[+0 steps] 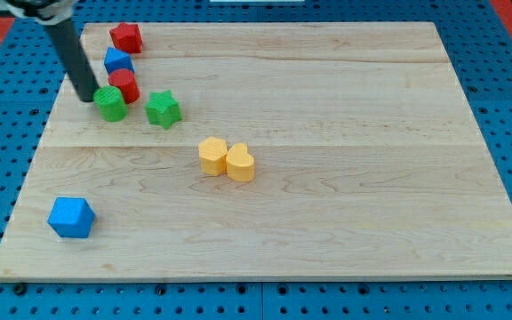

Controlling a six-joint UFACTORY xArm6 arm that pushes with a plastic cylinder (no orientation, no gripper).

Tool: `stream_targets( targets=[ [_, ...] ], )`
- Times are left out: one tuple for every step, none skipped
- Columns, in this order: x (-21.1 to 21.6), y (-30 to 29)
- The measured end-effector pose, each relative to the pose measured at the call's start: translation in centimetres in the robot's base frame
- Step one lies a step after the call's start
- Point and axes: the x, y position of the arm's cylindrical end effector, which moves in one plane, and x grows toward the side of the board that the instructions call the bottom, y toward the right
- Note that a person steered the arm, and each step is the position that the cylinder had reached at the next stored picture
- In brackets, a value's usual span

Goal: Move green circle towards green star

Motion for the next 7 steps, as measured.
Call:
stream_targets(
  targets=[
    [1.2,5.9],
    [0.7,5.2],
    [1.0,2.5],
    [1.8,3.5],
    [1.8,5.4],
    [3.0,6.2],
    [4.3,8.2]
  ],
)
